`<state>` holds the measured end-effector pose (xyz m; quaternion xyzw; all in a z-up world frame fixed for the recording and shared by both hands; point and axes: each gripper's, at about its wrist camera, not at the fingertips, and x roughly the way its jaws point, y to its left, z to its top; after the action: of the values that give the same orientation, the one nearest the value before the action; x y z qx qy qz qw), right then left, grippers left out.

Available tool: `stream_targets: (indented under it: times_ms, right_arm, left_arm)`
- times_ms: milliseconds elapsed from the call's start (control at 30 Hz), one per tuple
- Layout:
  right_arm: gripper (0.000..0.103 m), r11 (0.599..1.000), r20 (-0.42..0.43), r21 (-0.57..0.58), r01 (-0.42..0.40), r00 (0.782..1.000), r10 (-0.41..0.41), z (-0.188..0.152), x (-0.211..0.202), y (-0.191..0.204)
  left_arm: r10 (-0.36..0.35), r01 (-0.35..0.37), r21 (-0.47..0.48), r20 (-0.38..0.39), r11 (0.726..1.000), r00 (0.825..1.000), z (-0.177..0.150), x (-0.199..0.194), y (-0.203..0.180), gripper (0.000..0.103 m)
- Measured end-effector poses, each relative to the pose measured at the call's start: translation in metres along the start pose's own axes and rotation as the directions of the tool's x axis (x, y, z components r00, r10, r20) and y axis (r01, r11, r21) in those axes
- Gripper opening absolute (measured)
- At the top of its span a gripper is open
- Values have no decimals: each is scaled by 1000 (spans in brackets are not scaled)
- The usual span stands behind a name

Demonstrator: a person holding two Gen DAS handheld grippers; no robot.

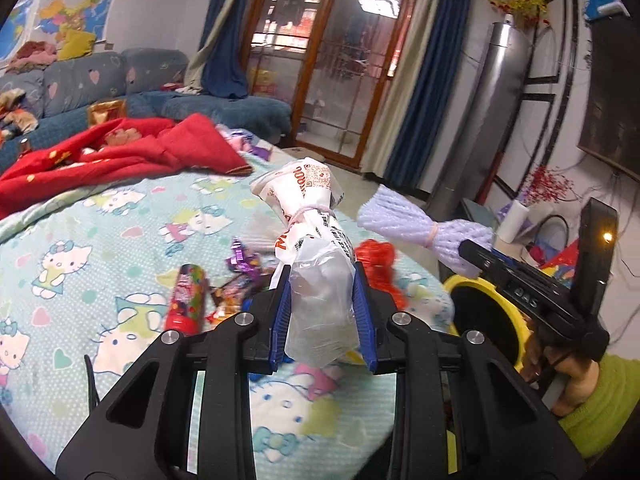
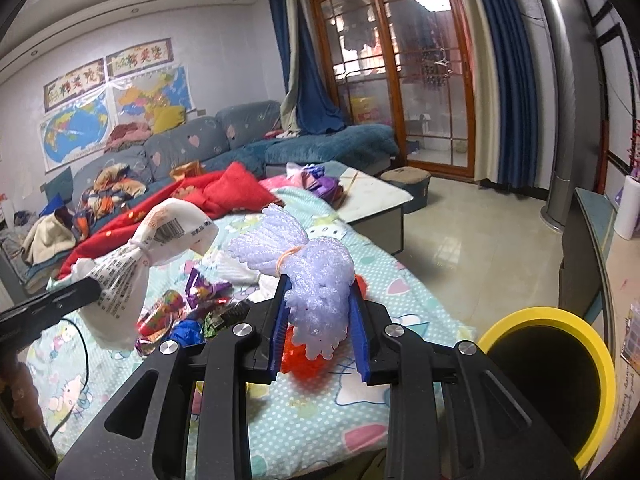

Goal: Collect trash
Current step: 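Carry both held items over the yellow bin and open both tools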

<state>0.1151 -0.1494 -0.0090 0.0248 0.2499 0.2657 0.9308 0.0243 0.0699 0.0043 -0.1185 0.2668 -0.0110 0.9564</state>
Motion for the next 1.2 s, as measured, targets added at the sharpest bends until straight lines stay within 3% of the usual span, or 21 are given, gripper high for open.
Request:
stream_targets:
  times_ms: [233,533,1000,1200]
  right_arm:
    - [26,996,57,69,50,997,-54,6,-29,-26]
    - [26,968,84,194,161,980,-180,-3,-64,-78]
    - [26,861,34,339,378,910,-413,-39,-112,-155]
    - [26,822,-5,371,433,886,-465,-49,-120,-176]
  left_arm:
    - [-80,82,96,-23,992,997,-1,-5,-44,22]
    - [-152,163,188,-71,969,986,-8,12,-93,22]
    - [-239,274,306,-147,912,960,-21,50,-162,22]
    - [-289,344,318,-209,884,934,-29,76,-192,22]
